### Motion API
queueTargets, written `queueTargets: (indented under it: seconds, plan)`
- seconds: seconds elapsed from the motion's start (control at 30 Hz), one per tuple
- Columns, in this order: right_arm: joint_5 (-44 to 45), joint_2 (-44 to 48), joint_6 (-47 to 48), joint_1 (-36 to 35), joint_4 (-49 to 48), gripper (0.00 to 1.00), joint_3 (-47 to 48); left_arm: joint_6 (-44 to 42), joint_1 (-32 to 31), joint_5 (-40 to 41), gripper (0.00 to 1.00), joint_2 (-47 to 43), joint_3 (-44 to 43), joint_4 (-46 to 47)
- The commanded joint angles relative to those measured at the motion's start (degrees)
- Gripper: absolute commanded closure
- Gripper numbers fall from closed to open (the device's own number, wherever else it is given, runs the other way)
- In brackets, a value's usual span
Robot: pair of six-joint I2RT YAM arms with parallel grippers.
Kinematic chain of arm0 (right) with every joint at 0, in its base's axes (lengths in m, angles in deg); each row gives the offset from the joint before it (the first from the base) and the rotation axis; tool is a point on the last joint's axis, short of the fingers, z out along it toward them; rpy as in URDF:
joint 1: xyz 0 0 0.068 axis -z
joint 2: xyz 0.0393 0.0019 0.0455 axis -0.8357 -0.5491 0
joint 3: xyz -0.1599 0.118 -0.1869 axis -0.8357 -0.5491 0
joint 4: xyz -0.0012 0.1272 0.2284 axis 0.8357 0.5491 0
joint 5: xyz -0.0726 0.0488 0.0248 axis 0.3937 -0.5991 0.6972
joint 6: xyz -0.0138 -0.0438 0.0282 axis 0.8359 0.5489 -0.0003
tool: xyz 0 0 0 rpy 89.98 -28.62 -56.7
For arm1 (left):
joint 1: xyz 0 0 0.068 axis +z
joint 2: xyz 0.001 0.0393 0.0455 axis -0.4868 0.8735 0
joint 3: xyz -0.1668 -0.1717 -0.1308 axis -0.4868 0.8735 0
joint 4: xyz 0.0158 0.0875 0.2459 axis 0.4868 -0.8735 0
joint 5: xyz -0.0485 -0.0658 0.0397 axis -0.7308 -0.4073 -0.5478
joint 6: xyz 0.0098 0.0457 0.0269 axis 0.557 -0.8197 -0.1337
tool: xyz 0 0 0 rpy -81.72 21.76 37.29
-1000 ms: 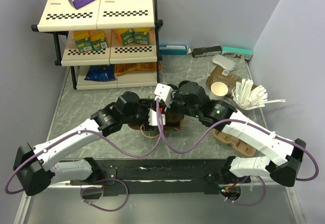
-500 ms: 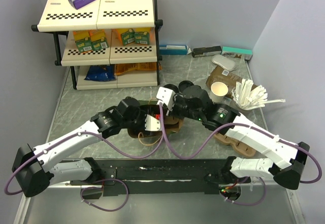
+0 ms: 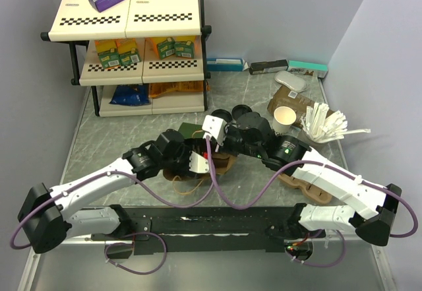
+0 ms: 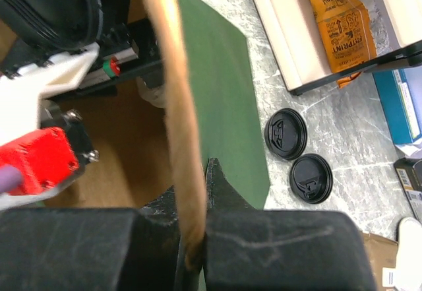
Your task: Pack the takeout coffee
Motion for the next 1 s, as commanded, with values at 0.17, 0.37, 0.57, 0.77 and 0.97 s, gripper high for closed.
queueTargets:
  seconds: [0.17,0.37,0.57,0.77,0.97]
  plan:
    - [-0.6,0.9,0.3,-0.6,-2.5,1.00,-0.3,2.7,0.8,2.2,0.39,3.9,-2.0,0.2]
    - [-0.3,0.9,0.3,-0.6,-3.1,1.00,-0.5,4.5,3.6,0.0,0.60,6.0,-5.9,-3.2]
    - [-0.1,0.7,0.2,-0.4,-3.4,1.00,-0.5,5.2,5.5,-1.6,0.60,6.1,-8.2,-3.9]
    - [0.2,0.1,-0.1,-0.2,-3.4,1.00,-0.1,5.8,6.2,-4.9,0.48,6.4,-10.3,-6.7]
    - [0.3,-0.2,-0.4,-0.1,-3.3,1.00,0.2,3.8,7.2,-8.7,0.23,4.6,-10.0,-10.0]
